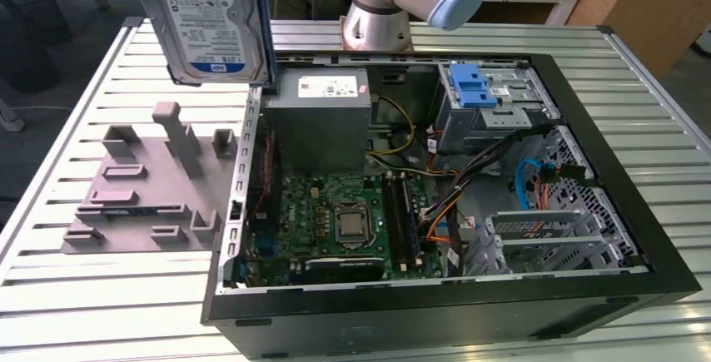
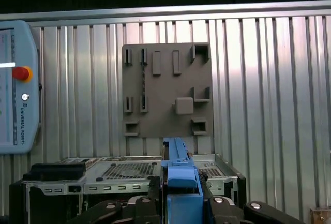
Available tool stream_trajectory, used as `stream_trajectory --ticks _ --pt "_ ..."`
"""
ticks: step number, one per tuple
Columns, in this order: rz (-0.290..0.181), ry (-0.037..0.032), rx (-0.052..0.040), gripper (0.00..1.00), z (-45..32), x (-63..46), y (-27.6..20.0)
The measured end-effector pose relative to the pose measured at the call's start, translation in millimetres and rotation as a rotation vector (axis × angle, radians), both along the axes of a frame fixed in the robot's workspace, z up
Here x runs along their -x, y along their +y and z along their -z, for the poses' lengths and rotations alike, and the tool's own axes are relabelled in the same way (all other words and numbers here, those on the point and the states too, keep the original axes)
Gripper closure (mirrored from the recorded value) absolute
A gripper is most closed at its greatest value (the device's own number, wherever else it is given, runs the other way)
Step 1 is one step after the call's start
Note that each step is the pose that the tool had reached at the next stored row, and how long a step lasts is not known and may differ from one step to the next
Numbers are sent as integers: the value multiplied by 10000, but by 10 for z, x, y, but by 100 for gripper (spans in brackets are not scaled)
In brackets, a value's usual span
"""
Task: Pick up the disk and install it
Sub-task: 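Pick up the disk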
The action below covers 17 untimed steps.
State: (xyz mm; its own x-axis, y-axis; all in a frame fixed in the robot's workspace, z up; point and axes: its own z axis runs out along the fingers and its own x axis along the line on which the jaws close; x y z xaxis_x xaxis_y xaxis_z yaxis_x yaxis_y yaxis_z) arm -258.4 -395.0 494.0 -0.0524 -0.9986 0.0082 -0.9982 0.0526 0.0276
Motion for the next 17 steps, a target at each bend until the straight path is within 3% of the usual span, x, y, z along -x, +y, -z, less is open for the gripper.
stream_trajectory --ticks 9,17 --pt "0 -1 0 63 1 -103 -14" --pt "0 0 0 63 1 -274 -20"
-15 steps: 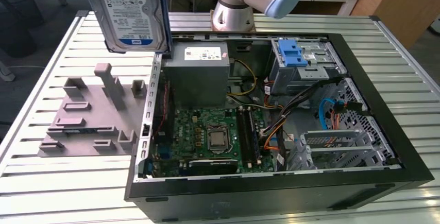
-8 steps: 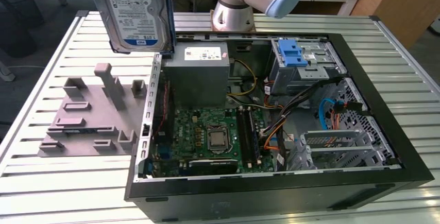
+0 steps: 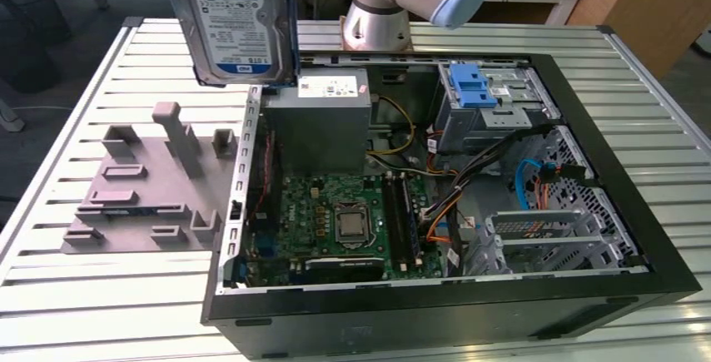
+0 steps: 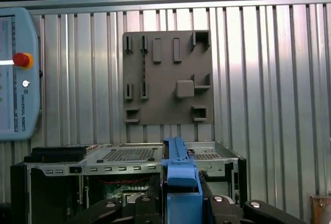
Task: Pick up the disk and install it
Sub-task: 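Pick up the disk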
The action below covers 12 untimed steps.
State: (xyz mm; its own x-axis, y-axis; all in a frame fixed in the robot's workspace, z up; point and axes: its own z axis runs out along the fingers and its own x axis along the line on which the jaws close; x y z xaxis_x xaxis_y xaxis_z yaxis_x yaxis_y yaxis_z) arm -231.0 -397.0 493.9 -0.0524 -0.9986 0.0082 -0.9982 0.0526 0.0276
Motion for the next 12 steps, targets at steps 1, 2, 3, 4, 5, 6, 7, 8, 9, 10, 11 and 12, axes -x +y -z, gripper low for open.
stream_trajectory --ticks 1,2,3,4,5,6,7,8,9,10,11,12 --pt "0 0 0 63 0 -27 0" --pt "0 0 0 63 0 -59 -1" --pt "0 0 0 63 1 -90 -1" --pt "0 0 0 63 1 -121 -1" --pt "0 0 -1 63 1 -150 -2" --pt "0 1 1 63 1 -179 -3" --pt "0 1 0 63 1 -199 -6" --pt "-1 0 0 63 2 -215 -13" --pt "-1 -1 -1 63 2 -223 -23" --pt "0 0 0 63 2 -230 -28" --pt "-1 0 0 63 2 -240 -34" --pt "0 1 1 63 2 -251 -39"
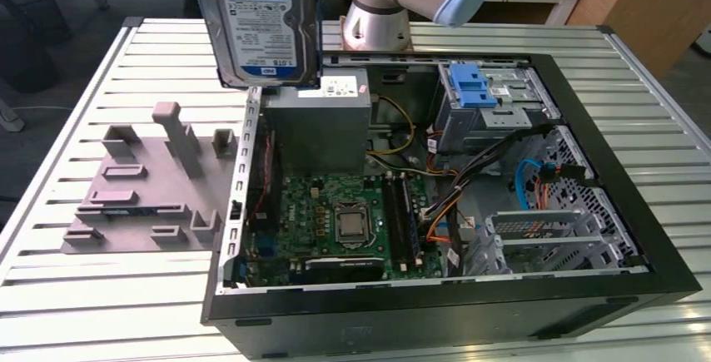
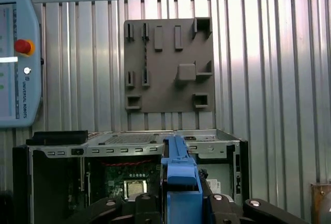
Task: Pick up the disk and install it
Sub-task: 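Pick up the disk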
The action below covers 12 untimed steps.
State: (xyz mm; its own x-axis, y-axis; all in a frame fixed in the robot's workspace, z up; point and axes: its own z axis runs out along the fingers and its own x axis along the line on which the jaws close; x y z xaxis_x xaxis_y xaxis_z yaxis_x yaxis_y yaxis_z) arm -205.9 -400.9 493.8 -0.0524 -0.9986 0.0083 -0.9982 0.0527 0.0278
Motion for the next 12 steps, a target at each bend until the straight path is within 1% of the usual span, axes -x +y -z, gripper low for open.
stream_trajectory --ticks 12 --pt "0 -1 -1 63 3 -166 -37"
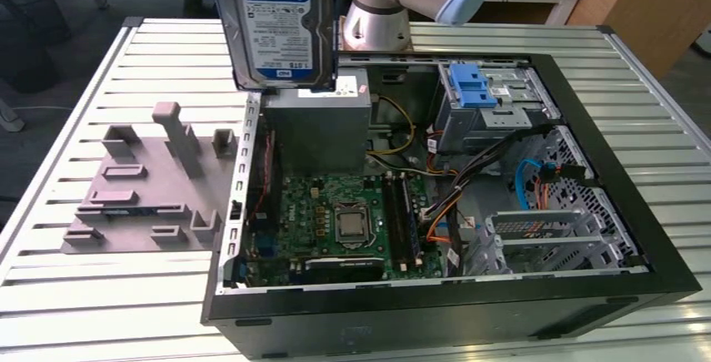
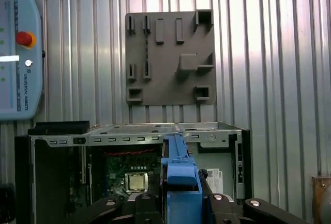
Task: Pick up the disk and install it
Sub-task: 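Pick up the disk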
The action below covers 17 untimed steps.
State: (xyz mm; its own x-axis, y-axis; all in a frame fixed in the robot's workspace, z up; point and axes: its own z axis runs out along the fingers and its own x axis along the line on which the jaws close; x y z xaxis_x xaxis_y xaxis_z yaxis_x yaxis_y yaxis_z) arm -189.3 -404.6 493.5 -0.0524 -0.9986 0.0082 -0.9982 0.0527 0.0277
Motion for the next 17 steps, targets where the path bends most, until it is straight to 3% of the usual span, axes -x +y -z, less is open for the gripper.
stream_trajectory --ticks 9,17 --pt "0 0 0 63 1 -117 -26" --pt "-1 1 0 63 1 -293 -46"
